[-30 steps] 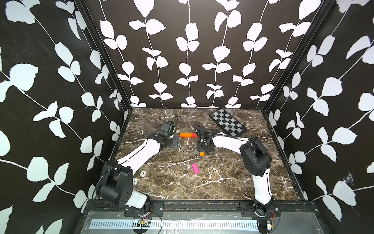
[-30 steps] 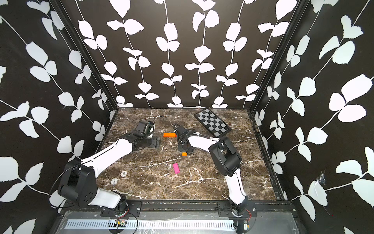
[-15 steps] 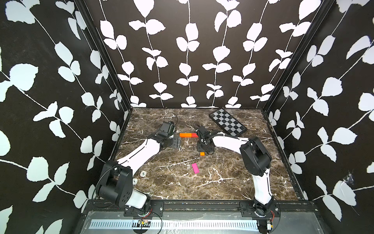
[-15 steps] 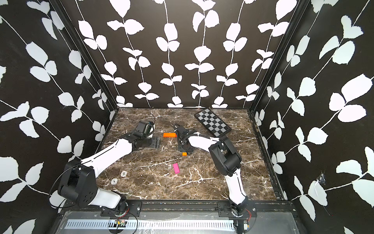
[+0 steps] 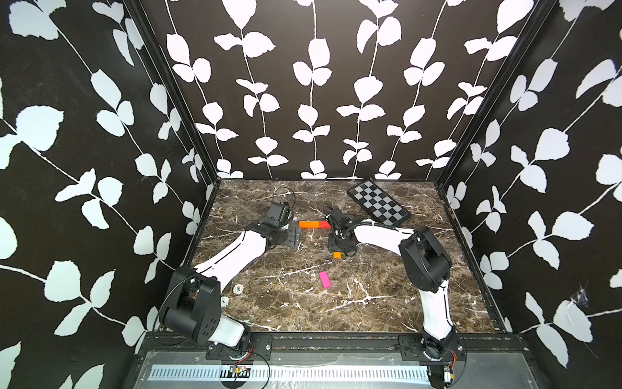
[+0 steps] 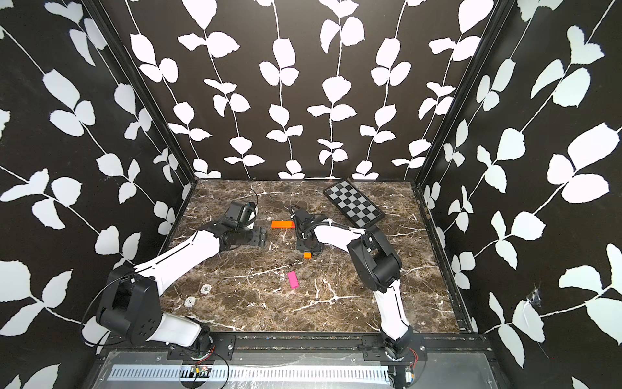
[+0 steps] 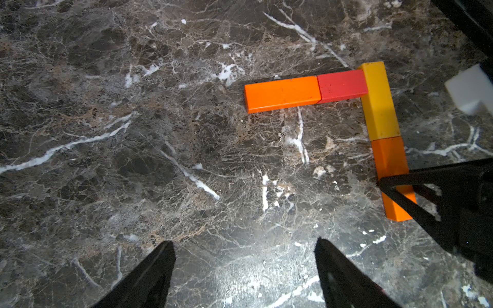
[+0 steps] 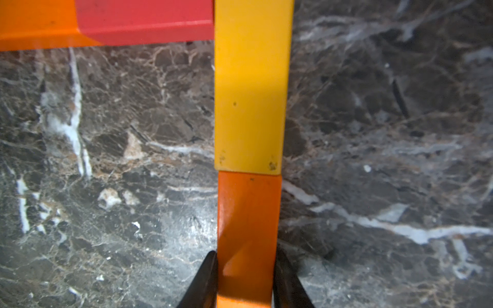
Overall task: Assemble the number 7 with building blocks
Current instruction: Assemble the building block at the center of the board.
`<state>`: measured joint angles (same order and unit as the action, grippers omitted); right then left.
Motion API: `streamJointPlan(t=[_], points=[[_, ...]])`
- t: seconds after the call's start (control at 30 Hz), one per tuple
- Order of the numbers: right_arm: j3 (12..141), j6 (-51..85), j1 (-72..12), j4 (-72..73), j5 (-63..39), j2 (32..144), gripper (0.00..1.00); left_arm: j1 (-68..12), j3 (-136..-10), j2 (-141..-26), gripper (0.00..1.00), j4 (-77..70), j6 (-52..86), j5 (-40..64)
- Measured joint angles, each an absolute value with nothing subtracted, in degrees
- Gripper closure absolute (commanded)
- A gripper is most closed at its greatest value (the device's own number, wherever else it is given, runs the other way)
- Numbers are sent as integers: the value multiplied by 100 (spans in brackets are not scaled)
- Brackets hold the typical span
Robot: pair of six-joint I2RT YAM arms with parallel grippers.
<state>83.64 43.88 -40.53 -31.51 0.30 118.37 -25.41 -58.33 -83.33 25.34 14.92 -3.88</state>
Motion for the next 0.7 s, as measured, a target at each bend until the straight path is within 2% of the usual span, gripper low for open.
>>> streamJointPlan(t=[0.7], points=[[8471,4193,-4042,-3262,21,11900,66,-2541,-5833,-8333,15,2534,1492,-388]])
